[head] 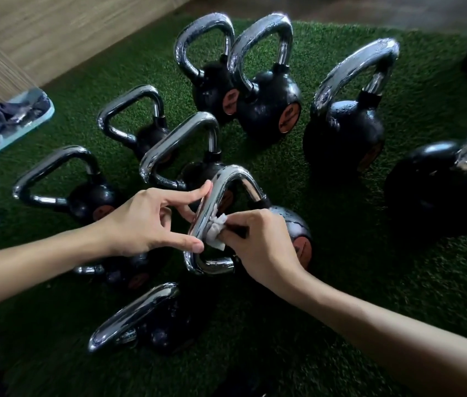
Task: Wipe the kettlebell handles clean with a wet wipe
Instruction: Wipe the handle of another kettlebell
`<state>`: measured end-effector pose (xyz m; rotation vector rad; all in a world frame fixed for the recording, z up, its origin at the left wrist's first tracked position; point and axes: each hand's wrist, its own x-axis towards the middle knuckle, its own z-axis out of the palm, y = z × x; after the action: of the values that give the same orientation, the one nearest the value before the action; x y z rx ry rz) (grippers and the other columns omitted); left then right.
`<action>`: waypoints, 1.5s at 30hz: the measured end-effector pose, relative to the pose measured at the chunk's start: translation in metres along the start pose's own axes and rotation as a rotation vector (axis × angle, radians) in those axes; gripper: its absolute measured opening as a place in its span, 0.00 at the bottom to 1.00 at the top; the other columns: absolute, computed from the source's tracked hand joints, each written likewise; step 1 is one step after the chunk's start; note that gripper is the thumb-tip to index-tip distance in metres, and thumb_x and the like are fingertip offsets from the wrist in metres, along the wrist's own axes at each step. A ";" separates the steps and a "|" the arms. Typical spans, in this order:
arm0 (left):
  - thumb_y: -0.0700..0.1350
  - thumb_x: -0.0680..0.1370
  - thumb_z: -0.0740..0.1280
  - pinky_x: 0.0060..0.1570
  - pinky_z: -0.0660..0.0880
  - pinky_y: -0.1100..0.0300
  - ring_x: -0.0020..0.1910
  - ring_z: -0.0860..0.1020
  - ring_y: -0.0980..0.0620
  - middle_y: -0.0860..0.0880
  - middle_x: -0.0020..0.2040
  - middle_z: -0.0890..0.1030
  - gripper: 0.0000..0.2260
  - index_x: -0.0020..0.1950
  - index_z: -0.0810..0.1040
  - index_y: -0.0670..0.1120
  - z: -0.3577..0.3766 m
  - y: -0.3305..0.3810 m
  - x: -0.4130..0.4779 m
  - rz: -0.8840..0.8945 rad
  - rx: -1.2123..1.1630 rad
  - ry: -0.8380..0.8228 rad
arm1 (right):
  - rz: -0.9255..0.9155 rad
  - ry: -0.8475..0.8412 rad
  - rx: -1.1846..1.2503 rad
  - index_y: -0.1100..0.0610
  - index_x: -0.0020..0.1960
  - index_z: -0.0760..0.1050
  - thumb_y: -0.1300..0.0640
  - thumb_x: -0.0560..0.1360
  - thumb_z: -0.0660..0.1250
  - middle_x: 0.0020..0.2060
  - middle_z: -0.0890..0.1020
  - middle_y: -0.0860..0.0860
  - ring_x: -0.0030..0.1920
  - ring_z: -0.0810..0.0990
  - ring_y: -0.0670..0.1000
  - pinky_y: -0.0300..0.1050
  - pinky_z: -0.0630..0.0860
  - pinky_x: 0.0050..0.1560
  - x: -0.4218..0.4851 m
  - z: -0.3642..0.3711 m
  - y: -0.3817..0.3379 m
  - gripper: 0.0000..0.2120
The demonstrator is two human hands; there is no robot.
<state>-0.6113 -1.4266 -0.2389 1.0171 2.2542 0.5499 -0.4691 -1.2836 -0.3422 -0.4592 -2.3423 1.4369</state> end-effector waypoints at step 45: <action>0.57 0.68 0.80 0.34 0.68 0.71 0.31 0.74 0.72 0.61 0.50 0.82 0.41 0.75 0.62 0.70 0.018 0.083 0.021 0.129 0.270 -0.044 | 0.006 0.555 -0.118 0.54 0.38 0.81 0.55 0.69 0.79 0.33 0.83 0.45 0.34 0.81 0.43 0.42 0.78 0.39 0.017 -0.054 0.032 0.07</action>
<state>-0.5667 -1.3571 -0.2113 1.3015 2.2759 0.2760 -0.4571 -1.2203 -0.3456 -0.7834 -1.9736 1.0067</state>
